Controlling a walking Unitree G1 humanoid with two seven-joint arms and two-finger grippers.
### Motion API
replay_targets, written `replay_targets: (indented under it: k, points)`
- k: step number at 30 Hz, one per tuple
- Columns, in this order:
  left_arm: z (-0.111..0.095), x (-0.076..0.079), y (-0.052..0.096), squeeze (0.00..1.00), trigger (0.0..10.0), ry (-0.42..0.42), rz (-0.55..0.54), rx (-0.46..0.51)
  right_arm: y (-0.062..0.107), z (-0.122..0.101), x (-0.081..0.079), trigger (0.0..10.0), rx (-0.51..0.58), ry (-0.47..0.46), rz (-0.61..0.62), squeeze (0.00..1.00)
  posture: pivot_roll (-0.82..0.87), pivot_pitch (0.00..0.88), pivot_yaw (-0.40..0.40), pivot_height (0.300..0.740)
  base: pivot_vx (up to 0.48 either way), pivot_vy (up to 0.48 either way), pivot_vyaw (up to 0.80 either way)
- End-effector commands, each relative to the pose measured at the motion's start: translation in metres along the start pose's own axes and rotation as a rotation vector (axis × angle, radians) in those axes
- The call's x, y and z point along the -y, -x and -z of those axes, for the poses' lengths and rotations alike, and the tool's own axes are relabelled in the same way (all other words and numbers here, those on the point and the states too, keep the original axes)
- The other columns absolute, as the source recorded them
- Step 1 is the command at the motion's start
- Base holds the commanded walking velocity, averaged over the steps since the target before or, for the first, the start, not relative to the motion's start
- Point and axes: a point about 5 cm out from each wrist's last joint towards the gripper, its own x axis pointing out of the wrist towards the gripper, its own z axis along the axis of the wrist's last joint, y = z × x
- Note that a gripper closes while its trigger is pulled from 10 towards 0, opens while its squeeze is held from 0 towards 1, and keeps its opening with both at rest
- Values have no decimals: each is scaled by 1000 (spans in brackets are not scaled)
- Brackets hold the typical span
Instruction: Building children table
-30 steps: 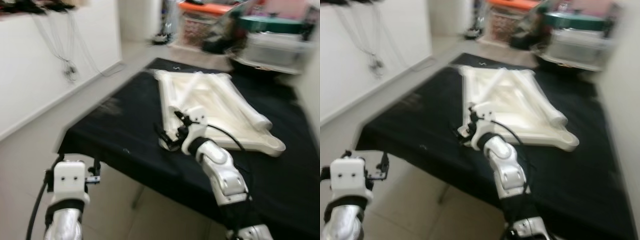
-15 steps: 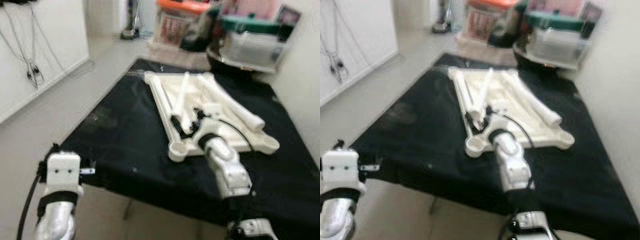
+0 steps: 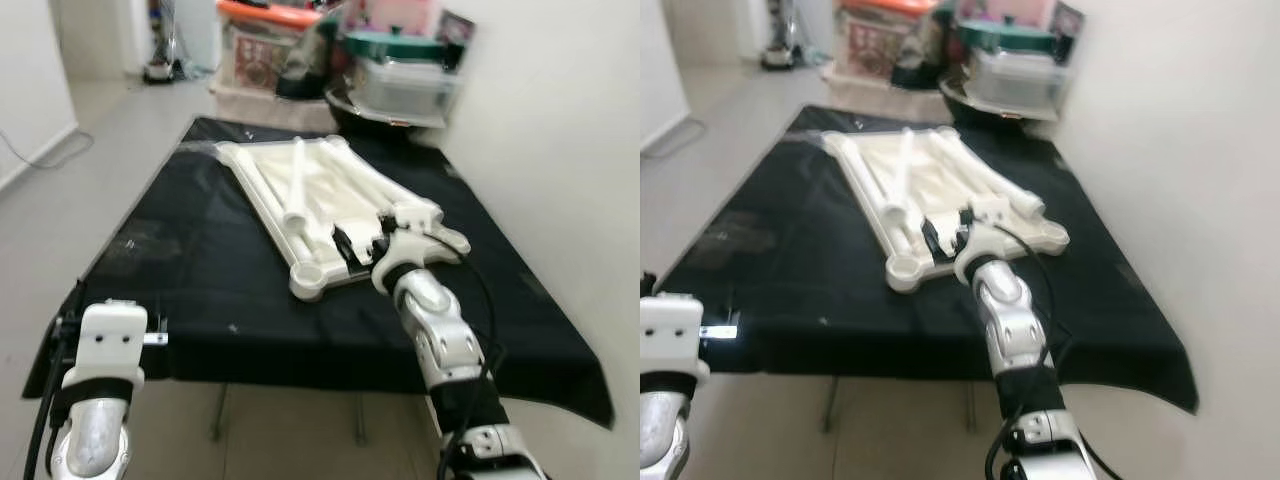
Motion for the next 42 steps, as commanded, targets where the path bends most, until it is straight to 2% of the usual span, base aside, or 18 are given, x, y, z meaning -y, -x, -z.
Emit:
replay_targets:
  k: [1,5,8,13,19,27,28,29,30,31,33,34,38,39,41,42]
  points:
    - [1,2,-1,0,10000,50,6,-17,3,2,4,10000,13,42,-29,0,159,0,-95,740,0,0,0]
    - [1,0,-3,0,10000,70,-5,-12,3,4,4,10000,10,127,-87,0,159,0,-94,740,0,0,0]
    - [-1,-1,-5,0,10000,81,-20,1,1,2,4,10000,11,133,-106,0,158,0,-102,740,306,0,0]
    - [-3,1,-6,0,10000,108,-33,10,-5,-3,-7,10000,29,104,-127,0,170,0,-113,740,332,0,0]
    - [-4,2,-4,0,10000,111,-24,16,-6,-3,-15,10000,40,118,-166,0,173,0,-115,740,329,0,0]
    - [-5,3,-5,0,10000,128,-19,24,-7,-3,-13,10000,45,165,-238,0,170,0,-115,740,0,0,0]
    - [-4,3,-5,0,10000,127,-25,10,-8,-3,-11,10000,37,198,-293,0,171,0,-115,740,0,0,0]
    - [-3,4,-5,0,10000,126,-27,2,-7,-1,-10,10000,23,260,-407,0,176,0,-117,740,0,0,0]
    - [-3,4,-5,0,10000,126,-27,2,-7,-1,-10,10000,23,260,-407,0,176,0,-117,740,0,0,0]
    - [-2,5,-6,0,10000,126,-28,-2,-6,0,-9,10000,9,304,-486,0,176,0,-117,740,0,0,0]
    - [-2,5,-6,0,10000,126,-28,-2,-6,0,-9,10000,9,304,-486,0,176,0,-117,740,0,0,0]
    - [-2,4,-6,0,10000,127,-27,0,-5,2,-6,10000,-12,366,-569,0,175,0,-116,740,0,0,0]
    - [-2,4,-6,0,10000,127,-27,0,-5,2,-6,10000,-12,366,-569,0,175,0,-116,740,0,0,0]
    - [-1,4,-6,0,10000,127,-27,1,-8,3,-1,10000,-49,459,-650,0,179,0,-122,740,0,0,0]
    - [-1,4,-6,0,10000,127,-27,1,-8,3,-1,10000,-49,459,-650,0,179,0,-122,740,0,0,0]
    - [-2,5,-6,0,10000,128,-28,6,-18,0,4,10000,-89,546,-673,0,195,0,-134,740,0,0,0]
